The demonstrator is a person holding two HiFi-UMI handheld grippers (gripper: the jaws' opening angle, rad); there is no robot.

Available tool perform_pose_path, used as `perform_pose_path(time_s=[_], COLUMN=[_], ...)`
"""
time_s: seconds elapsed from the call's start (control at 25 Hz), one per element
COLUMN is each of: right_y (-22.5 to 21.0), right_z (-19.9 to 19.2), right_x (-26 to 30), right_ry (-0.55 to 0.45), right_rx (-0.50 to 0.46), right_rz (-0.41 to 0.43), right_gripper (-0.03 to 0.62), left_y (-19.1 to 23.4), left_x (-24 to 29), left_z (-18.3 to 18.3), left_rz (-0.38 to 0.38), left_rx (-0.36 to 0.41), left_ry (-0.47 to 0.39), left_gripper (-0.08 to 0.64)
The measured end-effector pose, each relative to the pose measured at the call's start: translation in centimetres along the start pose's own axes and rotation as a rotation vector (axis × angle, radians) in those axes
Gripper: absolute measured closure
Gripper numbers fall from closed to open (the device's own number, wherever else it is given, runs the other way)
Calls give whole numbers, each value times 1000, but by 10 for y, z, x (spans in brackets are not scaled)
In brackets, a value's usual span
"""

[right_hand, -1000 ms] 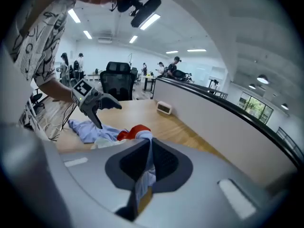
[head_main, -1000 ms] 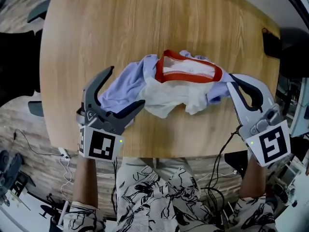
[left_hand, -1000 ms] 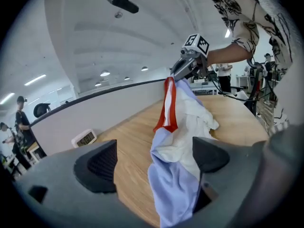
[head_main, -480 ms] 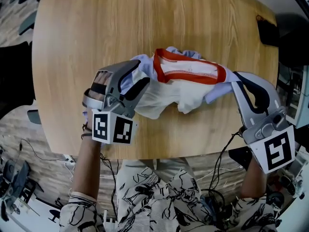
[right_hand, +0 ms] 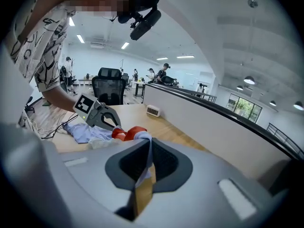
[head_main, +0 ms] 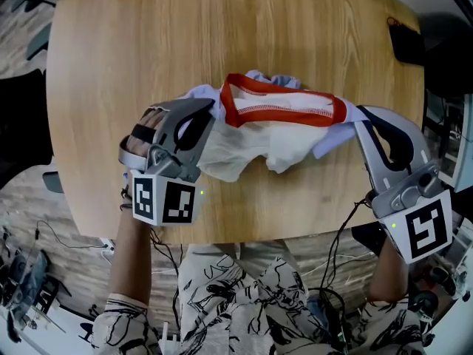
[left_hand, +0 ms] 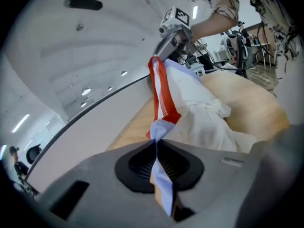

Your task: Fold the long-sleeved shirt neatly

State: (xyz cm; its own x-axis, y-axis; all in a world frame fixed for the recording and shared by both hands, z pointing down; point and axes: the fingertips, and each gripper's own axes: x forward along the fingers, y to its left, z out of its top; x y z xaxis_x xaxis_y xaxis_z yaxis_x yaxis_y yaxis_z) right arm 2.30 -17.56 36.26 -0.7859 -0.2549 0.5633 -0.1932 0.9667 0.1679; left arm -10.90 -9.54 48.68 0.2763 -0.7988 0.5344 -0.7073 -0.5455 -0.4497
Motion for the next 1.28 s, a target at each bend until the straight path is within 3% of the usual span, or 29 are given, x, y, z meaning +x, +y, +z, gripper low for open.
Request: perform_pose_path(time_s=[0.16,0.48,0.64,0.88,1.16,1.28], right_y=[-6,-9,-26,-71,-76,-97], right_z=[2,54,96,196,231,263], right_x=[-4,-32,-64,-123,-175,-204], right_ry=[-28,-151,-222,-316,-389,-409], right_rx=[5,-9,-61,-150,-232,-269], right_rz=[-27,-76,-141,-226,-308,-328], right_gripper=[575,575,575,575,575,575], left_y=[27,87,120,198,207,233], left_x=[-34,-120,-152,-197,-227,-240], left_z=[17,68,114,207,251,292], left_rz=[10,65,146,235,319,363], left_rx=[-118,-191,-121,-21,46,52], left_ry=[-32,-27,-55,-132,-175,-199], left_gripper=[541,540,540,540,540,540])
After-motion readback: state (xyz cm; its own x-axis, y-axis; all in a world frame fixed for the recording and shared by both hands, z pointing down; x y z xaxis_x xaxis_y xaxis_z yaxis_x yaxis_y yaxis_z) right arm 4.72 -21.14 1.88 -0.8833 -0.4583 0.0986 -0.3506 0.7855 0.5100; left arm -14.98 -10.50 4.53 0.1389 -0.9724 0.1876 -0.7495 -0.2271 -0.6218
